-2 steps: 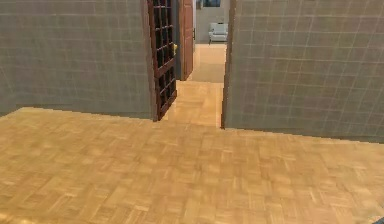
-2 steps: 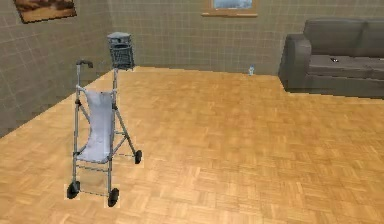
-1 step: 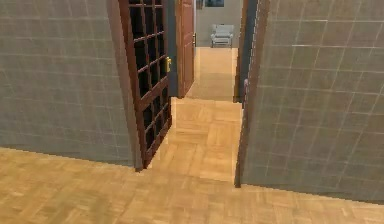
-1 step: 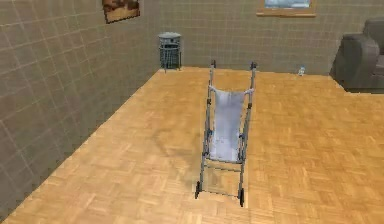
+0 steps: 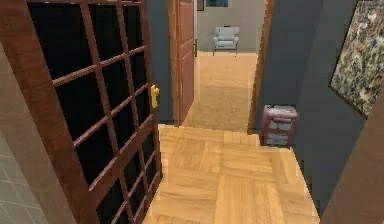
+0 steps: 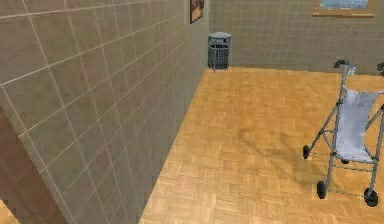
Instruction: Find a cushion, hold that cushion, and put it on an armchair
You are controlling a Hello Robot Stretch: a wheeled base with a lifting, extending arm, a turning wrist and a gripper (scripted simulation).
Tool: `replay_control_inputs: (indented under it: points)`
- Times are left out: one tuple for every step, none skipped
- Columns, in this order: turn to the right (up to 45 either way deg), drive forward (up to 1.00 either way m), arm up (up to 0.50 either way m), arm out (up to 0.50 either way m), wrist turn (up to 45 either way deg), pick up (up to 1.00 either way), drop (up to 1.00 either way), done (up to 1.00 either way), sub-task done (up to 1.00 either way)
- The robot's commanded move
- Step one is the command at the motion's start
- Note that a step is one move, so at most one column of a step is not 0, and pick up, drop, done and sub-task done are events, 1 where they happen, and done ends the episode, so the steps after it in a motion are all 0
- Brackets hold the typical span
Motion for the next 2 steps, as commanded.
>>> replay_control_inputs:
  points:
    - [-3.0, 0.0, 0.0, 0.0, 0.0, 0.0, 0.0, 0.0, 0.0]
    - [0.0, 0.75, 0.0, 0.0, 0.0, 0.0, 0.0, 0.0, 0.0]
